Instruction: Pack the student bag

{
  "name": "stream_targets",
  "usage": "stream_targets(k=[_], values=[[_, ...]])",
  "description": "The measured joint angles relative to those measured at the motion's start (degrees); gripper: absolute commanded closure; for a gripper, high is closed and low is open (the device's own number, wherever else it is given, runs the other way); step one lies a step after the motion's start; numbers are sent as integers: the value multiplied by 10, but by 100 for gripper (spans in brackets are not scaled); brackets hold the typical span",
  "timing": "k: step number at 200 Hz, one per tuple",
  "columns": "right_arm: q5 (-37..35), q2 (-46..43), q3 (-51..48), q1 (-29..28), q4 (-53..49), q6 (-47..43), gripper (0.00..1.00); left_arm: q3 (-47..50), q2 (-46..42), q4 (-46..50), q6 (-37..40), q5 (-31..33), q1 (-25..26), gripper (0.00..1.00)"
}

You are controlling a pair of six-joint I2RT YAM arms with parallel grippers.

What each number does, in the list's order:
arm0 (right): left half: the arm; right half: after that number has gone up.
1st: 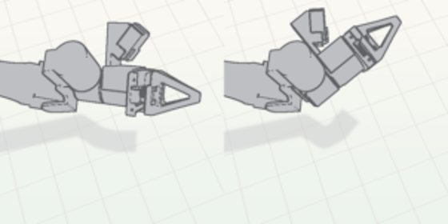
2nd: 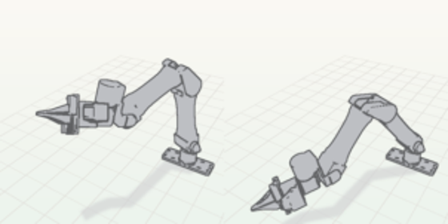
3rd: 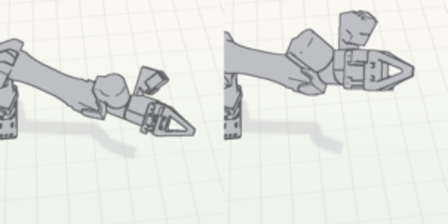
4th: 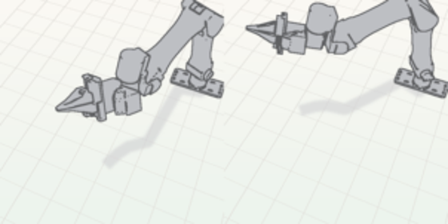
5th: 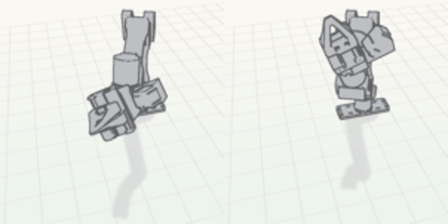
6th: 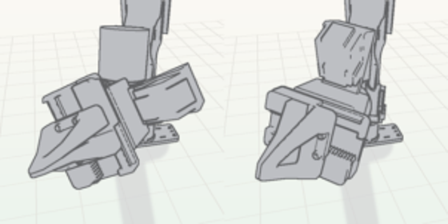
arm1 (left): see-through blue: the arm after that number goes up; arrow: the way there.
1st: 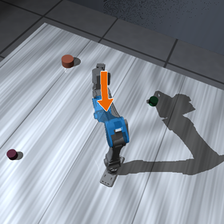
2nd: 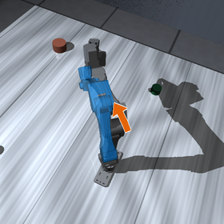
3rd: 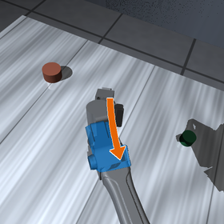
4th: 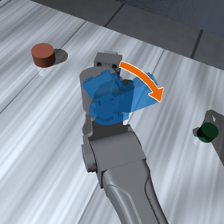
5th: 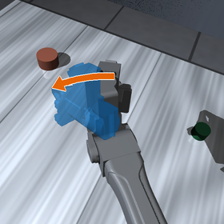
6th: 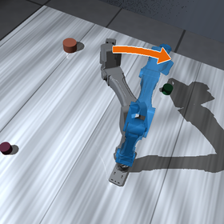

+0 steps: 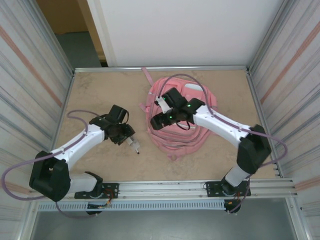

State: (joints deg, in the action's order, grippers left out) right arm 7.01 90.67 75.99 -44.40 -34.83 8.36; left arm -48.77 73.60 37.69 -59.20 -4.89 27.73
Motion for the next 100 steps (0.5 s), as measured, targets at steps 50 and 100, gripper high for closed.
stream_targets(k=[50,100], values=[[-89,-30,-101,-1,-35,-226,31,-41,33,-2,-2,0,48,55],[-118,-21,-133,-7,-17,-320,74,-42,39,-8,-21,0,67,55]])
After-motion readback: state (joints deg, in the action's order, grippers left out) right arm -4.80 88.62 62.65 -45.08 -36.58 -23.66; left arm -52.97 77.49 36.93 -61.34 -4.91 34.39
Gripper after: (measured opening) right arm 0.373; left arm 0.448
